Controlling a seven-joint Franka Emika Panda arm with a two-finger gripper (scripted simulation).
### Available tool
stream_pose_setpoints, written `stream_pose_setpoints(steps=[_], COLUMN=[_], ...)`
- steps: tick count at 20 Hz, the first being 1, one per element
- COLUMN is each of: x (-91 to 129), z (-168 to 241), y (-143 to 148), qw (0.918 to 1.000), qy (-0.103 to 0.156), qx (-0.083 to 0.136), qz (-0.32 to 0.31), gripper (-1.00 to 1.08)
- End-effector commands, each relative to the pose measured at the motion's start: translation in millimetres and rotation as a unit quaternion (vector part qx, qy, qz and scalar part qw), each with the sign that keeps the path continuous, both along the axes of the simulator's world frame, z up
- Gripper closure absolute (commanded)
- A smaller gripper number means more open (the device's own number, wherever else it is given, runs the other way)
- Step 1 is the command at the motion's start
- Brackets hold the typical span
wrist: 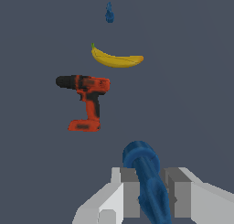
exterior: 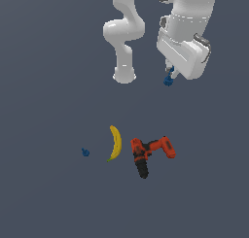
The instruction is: Pick up a designated object from a clutter of objects.
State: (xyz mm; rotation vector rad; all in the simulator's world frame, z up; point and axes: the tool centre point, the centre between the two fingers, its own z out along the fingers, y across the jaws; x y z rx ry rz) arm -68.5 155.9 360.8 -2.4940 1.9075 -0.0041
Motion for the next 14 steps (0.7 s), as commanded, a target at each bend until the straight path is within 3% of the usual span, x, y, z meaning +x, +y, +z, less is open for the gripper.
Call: stream_pose_setpoints(steps=[1, 14], x=[-3.8, -9.4], z=[19.3, 65.0], y=[2.9, 11.1], qw=[1.0000, 1.0000], qy=[0.001, 0.001], qx=[0.000, 0.000], qz=[0.000, 0.000], gripper=[1.08, 1.08])
